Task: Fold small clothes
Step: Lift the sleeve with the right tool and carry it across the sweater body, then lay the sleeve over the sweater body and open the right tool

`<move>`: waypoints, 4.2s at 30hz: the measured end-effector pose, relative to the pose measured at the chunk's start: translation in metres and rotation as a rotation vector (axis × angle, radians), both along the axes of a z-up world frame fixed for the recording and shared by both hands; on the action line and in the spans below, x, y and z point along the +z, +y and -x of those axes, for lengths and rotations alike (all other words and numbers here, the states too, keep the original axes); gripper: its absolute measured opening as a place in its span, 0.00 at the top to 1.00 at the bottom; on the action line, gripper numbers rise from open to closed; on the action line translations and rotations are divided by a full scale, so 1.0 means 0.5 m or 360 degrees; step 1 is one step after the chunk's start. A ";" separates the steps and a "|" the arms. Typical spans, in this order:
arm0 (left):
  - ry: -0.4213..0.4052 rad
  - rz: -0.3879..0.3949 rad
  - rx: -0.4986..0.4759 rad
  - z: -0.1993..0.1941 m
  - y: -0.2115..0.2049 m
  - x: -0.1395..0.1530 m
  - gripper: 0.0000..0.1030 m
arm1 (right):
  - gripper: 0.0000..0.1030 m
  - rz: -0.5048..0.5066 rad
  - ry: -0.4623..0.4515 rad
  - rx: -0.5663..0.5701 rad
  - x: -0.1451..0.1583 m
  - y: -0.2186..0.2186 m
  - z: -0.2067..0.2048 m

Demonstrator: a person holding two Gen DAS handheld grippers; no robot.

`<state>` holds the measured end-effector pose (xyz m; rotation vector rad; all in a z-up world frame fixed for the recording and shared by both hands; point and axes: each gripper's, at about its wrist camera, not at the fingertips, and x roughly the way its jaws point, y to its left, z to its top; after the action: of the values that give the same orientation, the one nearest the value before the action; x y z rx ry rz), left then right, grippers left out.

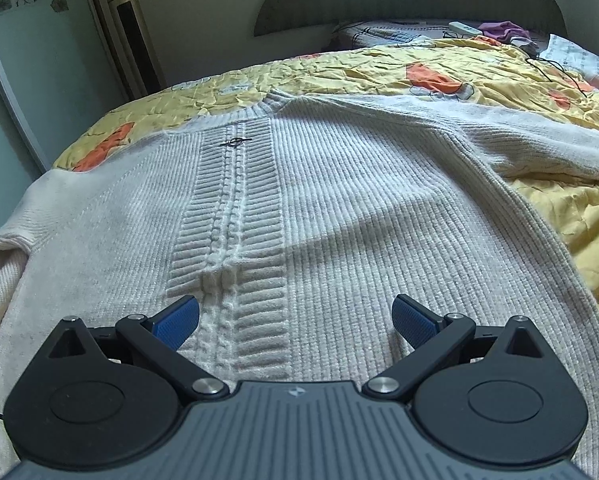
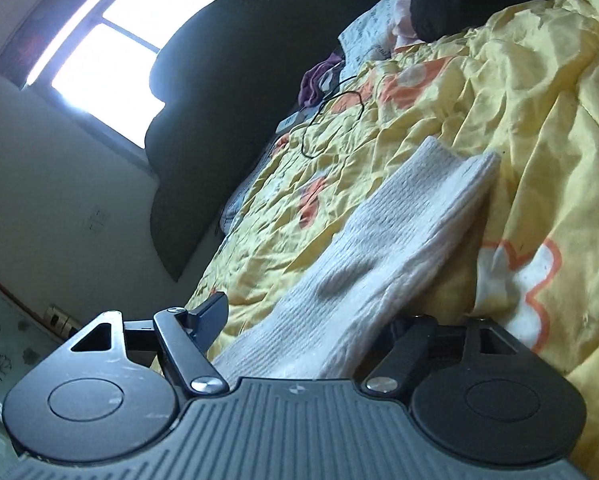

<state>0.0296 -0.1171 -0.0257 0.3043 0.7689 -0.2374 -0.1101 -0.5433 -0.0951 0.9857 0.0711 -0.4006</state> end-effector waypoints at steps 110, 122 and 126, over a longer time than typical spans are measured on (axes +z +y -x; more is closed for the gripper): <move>-0.0131 0.0168 0.0268 -0.164 0.203 -0.056 0.00 | 0.87 0.1344 0.0379 0.1385 0.194 0.867 -0.531; -0.0131 0.0166 0.0267 -0.162 0.200 -0.056 0.00 | 0.70 0.1449 0.0646 0.1692 0.138 0.930 -0.591; -0.0129 0.0170 0.0268 -0.160 0.198 -0.057 0.00 | 0.60 0.1367 0.0555 0.1714 0.163 0.911 -0.579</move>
<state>0.1098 -0.0181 -0.0541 0.1463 0.6949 -0.1062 0.1796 -0.0879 -0.0134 -0.0625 0.6569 0.3942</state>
